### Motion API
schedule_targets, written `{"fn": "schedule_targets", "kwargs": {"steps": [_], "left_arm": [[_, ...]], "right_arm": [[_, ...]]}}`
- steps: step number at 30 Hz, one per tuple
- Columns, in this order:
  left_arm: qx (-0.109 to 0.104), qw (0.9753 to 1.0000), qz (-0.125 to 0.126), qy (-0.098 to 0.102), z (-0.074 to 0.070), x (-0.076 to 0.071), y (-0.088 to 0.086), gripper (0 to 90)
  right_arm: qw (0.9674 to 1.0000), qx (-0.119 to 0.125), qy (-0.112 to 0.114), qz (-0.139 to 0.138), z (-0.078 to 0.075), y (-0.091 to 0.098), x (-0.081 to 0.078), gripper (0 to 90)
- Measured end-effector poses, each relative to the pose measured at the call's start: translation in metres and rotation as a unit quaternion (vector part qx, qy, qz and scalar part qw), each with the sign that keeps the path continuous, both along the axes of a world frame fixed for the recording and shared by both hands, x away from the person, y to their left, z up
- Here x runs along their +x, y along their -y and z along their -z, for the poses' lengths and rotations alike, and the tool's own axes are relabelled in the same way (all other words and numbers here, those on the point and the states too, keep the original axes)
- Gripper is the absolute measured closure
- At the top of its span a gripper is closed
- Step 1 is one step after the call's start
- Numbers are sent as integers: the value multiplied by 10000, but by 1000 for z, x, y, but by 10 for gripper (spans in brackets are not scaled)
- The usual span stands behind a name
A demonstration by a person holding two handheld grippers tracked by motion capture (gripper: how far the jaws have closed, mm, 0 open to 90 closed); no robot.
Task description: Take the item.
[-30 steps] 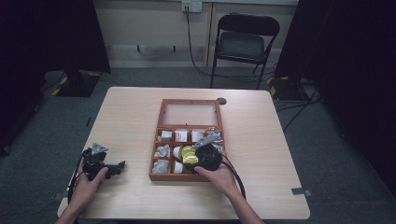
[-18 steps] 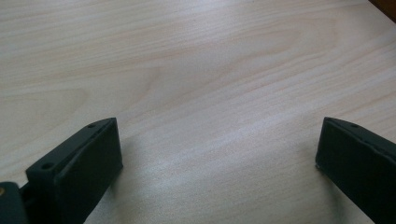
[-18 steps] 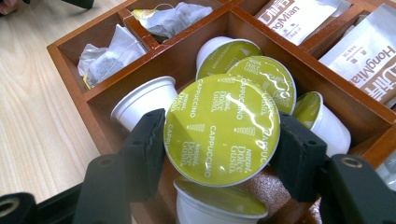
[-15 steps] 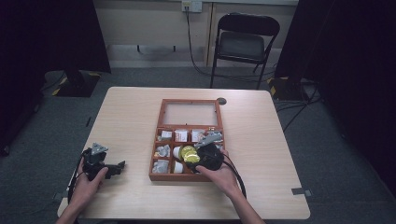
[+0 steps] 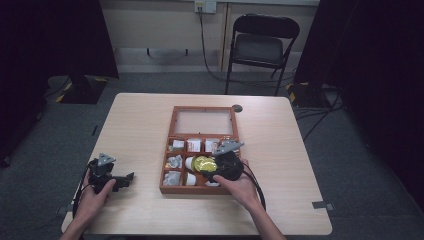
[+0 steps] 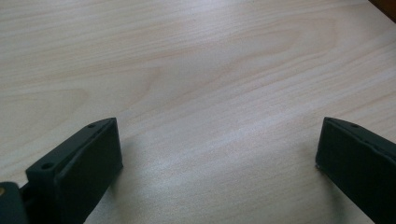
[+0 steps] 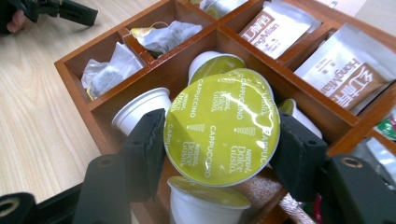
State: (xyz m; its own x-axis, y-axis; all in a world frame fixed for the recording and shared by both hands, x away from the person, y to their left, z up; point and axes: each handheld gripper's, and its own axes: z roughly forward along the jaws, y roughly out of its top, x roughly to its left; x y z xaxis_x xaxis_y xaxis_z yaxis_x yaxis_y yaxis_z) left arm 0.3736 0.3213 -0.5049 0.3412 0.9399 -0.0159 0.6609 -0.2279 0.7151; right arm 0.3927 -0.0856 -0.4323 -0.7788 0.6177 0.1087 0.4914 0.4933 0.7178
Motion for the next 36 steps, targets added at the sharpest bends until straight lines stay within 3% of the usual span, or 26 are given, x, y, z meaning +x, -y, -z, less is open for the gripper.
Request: {"fn": "schedule_targets", "kwargs": {"steps": [36], "left_arm": [[0, 10000, 1, -1, 0, 0, 0, 0]], "right_arm": [[9989, 286, 275, 236, -25, 26, 1, 400]]}}
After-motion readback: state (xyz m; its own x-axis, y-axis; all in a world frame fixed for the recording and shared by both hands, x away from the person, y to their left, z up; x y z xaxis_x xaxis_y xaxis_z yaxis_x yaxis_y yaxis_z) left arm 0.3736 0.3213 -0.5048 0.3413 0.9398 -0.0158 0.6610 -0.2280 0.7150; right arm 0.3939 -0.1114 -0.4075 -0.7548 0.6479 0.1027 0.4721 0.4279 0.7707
